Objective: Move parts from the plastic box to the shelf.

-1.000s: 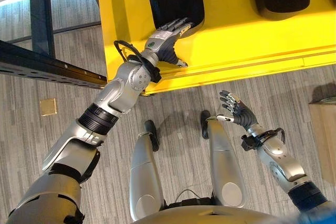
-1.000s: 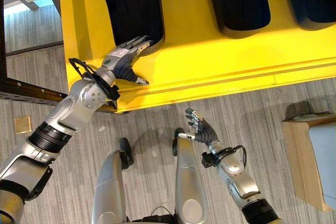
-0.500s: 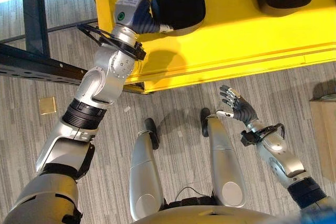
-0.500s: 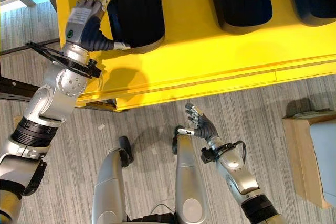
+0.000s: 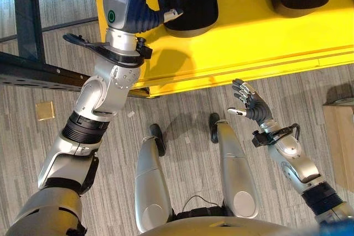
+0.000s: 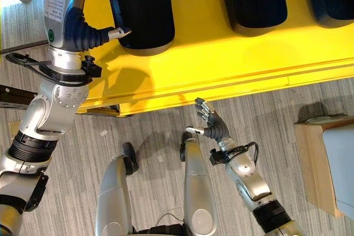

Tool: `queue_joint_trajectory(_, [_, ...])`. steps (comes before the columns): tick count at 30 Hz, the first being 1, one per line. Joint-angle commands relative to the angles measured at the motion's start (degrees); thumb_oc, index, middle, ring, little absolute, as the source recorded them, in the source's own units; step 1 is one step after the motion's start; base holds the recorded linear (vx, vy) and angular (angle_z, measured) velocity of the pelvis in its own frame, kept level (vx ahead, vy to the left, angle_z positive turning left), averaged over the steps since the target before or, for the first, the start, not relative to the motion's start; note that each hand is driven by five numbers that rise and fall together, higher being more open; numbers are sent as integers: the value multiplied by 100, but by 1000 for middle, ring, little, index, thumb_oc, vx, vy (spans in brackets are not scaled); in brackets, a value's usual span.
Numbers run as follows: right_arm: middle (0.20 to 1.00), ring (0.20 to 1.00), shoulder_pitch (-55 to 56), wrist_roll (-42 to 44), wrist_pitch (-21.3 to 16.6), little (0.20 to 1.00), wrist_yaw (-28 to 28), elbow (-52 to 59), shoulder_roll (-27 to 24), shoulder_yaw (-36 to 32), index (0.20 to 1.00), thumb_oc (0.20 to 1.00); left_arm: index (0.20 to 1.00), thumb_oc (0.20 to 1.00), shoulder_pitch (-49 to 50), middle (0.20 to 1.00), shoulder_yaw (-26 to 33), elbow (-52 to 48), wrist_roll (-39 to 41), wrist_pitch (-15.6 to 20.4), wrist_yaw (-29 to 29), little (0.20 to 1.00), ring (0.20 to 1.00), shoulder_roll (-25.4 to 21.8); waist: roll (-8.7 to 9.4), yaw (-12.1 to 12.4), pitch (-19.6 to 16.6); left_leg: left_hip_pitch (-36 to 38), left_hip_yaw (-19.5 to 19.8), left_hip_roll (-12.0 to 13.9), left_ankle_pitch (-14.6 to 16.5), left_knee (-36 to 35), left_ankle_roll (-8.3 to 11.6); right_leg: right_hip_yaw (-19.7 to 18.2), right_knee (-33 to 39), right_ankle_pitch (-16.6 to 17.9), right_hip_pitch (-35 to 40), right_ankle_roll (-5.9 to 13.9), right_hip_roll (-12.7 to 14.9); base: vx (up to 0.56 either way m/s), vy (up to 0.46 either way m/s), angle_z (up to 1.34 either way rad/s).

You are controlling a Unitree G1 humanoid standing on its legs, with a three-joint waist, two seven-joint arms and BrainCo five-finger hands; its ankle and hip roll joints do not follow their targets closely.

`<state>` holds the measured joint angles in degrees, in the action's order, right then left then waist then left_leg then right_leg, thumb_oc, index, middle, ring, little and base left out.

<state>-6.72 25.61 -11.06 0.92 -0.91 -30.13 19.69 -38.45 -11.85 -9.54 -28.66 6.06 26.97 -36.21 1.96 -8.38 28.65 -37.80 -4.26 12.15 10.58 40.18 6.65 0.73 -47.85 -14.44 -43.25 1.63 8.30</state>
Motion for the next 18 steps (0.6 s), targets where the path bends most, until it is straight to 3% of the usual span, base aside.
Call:
queue_joint_trajectory(1, [1000,1000,95,-104,-472,1000,174,423,63,-16,1000,1000,1000,1000,557,1000,49,-456,2336,1023,-197,1000,1000,265,-4,59,-298,227,360,148,-74,-271,1,-294,404,374,409,336,351,-5,-5,-3])
queue_joint_trajectory(2, [1000,1000,143,-87,-477,1000,224,513,139,-83,1000,1000,1000,1000,1170,1000,37,-514,3927,1335,-782,1000,1000,554,2,86,-298,390,352,161,-105,-371,12,-307,483,407,551,334,333,0,0,0])
queue_joint_trajectory(4, [1000,1000,146,-146,-494,1000,257,591,167,-117,1000,1000,1000,1000,1722,1000,-117,-552,5165,1401,-1290,1000,1000,782,9,113,-296,547,352,172,-128,-430,21,-293,556,429,722,336,342,0,0,0])
queue_joint_trajectory(7, [1000,1000,138,-219,-486,1000,304,597,194,-167,1000,1000,1000,1000,2172,1000,-98,-614,5604,1316,-1547,1000,1000,819,14,145,-280,749,371,181,-113,-472,12,-288,609,435,930,339,333,7,-3,-2])
queue_joint_trajectory(11, [1000,1000,112,-199,-517,1000,275,465,225,-326,1000,1000,1000,1000,3239,1000,-154,-52,6728,1113,-2371,1000,1000,943,2,218,-346,1435,379,229,-157,-797,-24,-227,952,483,1613,387,302,59,4,-2])
queue_joint_trajectory(18, [1000,1000,417,322,-406,1000,-95,140,338,-499,1000,1000,1000,1000,4133,1000,-122,444,7076,831,-2972,1000,1000,986,-93,287,-669,2314,318,199,-424,-1631,-78,-49,1784,653,2582,519,308,81,35,3])
